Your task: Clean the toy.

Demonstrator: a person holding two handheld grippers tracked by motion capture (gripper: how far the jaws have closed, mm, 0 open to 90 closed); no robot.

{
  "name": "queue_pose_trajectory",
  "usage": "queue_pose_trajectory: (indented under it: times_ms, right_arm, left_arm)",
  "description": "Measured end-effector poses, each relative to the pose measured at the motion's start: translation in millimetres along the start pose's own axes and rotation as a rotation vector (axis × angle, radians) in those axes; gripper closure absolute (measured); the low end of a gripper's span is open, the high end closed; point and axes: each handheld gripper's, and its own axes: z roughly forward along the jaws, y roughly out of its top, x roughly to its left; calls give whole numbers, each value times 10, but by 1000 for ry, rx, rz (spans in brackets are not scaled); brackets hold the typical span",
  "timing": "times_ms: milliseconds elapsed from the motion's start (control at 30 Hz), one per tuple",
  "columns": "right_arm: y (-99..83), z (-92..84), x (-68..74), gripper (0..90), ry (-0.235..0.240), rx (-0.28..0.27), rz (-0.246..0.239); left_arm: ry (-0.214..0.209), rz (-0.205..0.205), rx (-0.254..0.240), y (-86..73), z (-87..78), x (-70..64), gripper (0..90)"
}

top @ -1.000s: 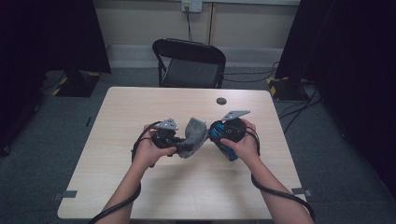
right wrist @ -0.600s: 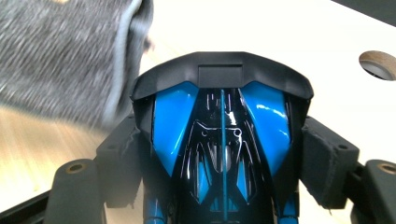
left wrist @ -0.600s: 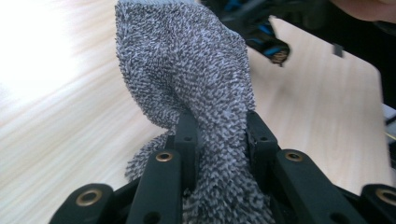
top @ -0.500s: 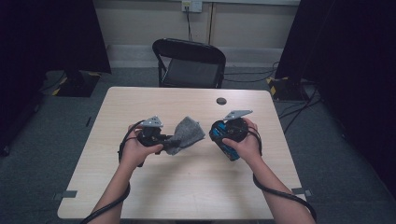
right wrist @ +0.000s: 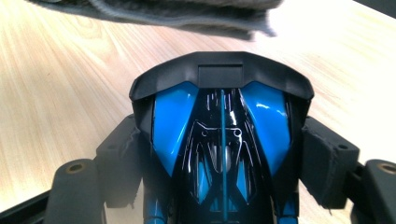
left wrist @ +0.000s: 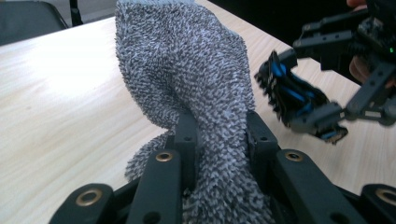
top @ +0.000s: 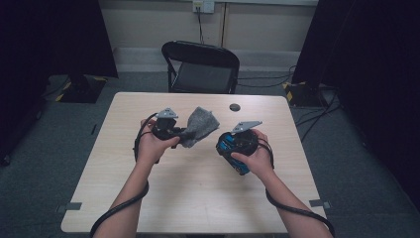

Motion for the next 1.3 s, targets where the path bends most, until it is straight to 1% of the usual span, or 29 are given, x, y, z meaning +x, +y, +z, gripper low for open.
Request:
queue_pose_trajectory:
  times_ms: [67,100,167,200,267,300,433,467,533,567,600,700,733,800,1033,1167,1300]
  right_arm:
    - [-16,4,15,257,4,-2,1]
    - [-26,10,34,257,14,-2,-1]
    - [-28,12,43,257,13,-2,-3]
    - [-28,15,57,257,18,0,-8]
    - [-11,10,115,256,34,-10,-17]
    - [-11,10,115,256,34,-10,-17]
    - [19,16,168,256,44,-17,-27]
    - [32,21,184,257,43,-18,-31]
    - [43,19,190,256,44,-22,-32]
    - [46,17,192,257,42,-22,-31]
    - [51,15,189,256,41,-24,-34]
    - [61,5,184,257,38,-23,-35]
    - [63,4,181,257,38,-22,-36]
    - [67,8,178,256,34,-15,-42]
    - [72,8,162,257,28,-10,-42]
    - [74,6,133,256,14,-2,-41]
    - [79,3,102,256,5,7,-40]
  left_arm:
    - [0,10,6,38,54,-32,716]
    - [3,15,7,51,78,-42,716]
    - [2,5,4,68,120,-62,716]
    - [1,10,6,80,149,-70,716]
    - [0,5,5,102,215,-100,716]
    - [0,5,5,102,215,-100,716]
    - [-26,14,11,116,303,-155,716]
    - [-43,14,9,114,323,-176,716]
    - [-60,25,21,105,347,-210,717]
    - [-62,30,25,100,353,-217,717]
    - [-74,32,30,84,358,-220,717]
    - [-86,29,26,66,354,-224,717]
    - [-93,36,28,49,348,-231,718]
    - [-97,37,30,42,345,-235,717]
    - [-109,45,36,11,300,-230,718]
    - [-123,52,35,3,262,-237,718]
    - [-127,55,32,-18,253,-244,718]
